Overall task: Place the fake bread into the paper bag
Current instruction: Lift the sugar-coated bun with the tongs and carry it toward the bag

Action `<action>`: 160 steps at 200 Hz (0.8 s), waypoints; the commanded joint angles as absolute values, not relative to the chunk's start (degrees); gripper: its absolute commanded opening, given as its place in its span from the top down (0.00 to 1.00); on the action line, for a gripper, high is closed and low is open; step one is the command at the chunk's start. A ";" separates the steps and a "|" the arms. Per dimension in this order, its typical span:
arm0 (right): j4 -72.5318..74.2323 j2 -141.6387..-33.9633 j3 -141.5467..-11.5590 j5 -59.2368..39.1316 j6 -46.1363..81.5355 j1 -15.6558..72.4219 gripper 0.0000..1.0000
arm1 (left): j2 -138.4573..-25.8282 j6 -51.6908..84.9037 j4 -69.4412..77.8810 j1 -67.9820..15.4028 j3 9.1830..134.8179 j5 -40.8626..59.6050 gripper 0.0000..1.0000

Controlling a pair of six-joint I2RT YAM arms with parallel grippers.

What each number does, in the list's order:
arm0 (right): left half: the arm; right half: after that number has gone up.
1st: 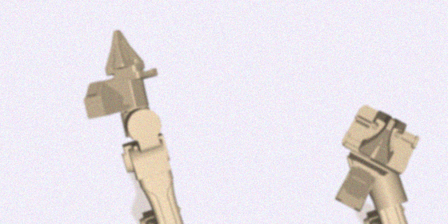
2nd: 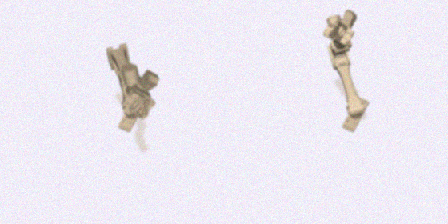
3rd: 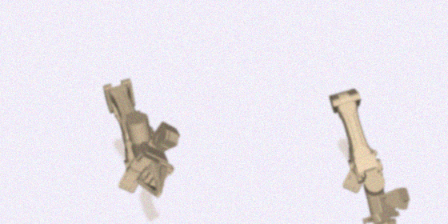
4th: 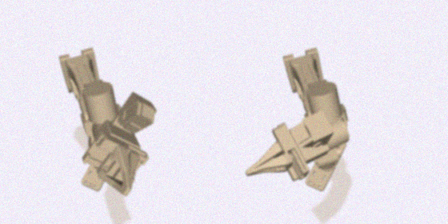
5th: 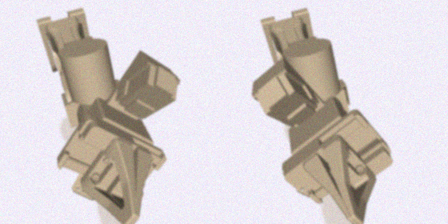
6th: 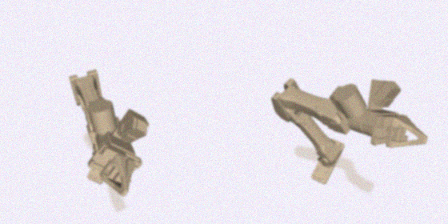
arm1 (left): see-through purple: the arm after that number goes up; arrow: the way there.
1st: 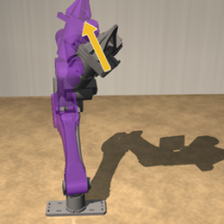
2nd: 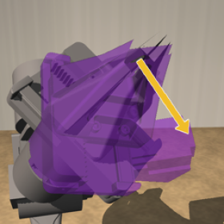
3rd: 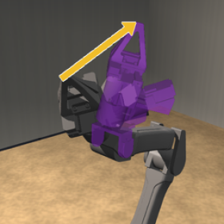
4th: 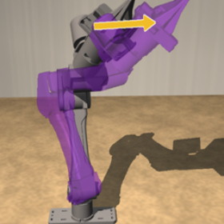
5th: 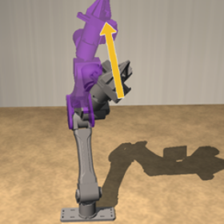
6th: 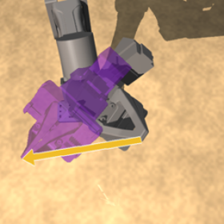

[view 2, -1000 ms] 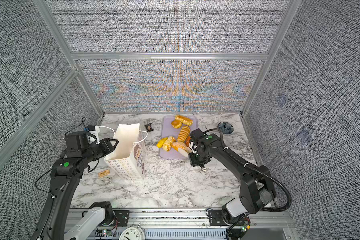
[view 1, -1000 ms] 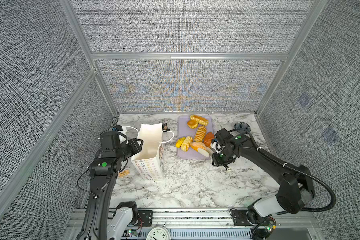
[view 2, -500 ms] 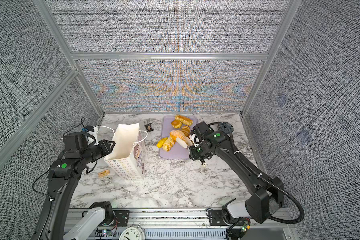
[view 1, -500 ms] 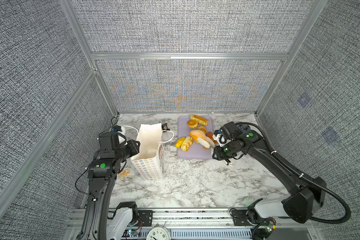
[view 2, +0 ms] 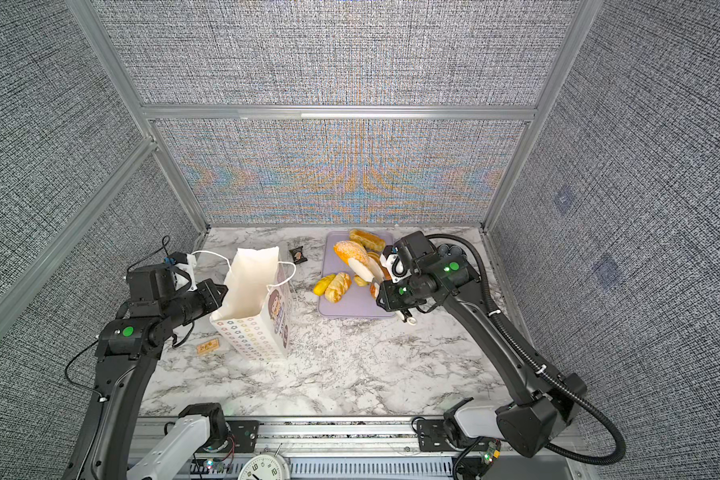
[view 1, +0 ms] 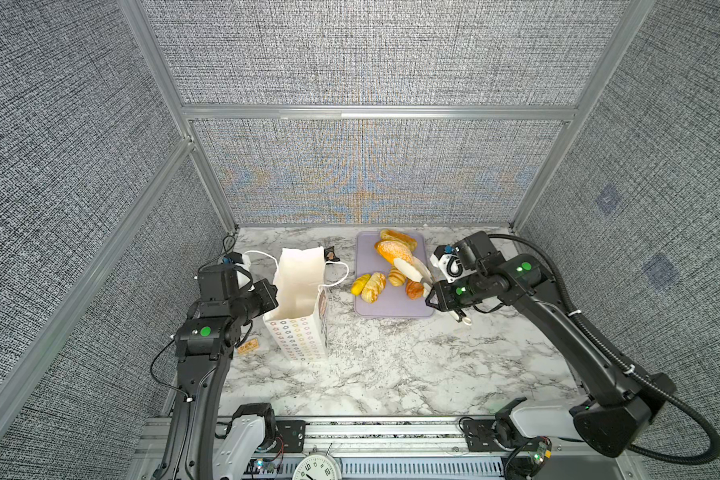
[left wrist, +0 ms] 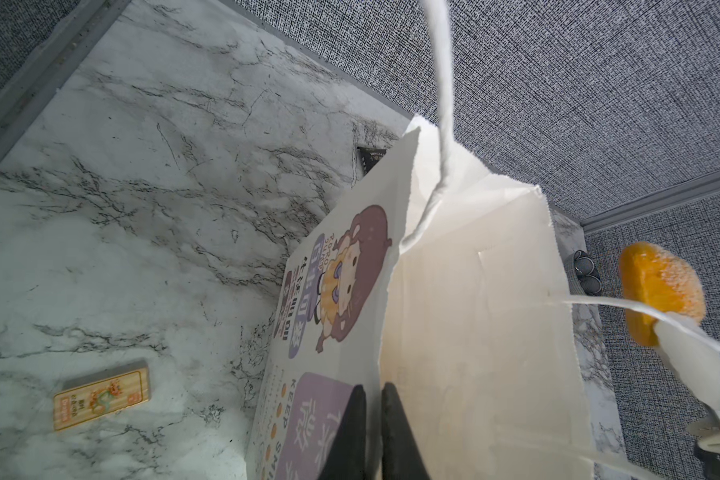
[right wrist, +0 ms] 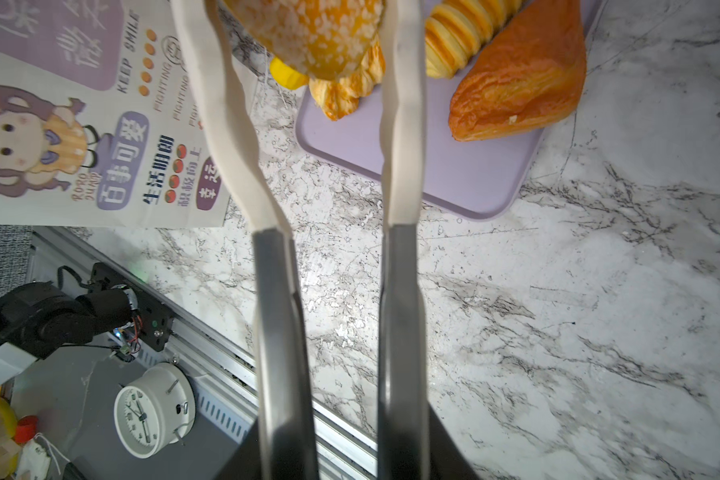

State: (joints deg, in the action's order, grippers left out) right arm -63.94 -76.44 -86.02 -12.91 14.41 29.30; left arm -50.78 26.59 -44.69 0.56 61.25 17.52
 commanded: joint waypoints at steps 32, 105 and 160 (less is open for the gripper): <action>-61.31 -74.33 -91.74 -20.57 15.73 29.79 0.62 | -50.63 27.50 -42.44 0.62 60.86 19.33 0.94; -56.41 -74.17 -95.13 -24.44 17.97 34.25 0.62 | -50.89 28.47 -41.54 0.56 60.77 20.25 0.98; -56.46 -78.07 -101.70 -22.18 18.11 40.79 0.62 | -50.89 29.34 -40.44 0.61 60.24 21.70 0.98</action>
State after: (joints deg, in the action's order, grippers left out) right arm -58.76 -76.82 -99.11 -22.87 18.04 38.74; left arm -50.89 28.95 -42.52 0.56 60.49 20.25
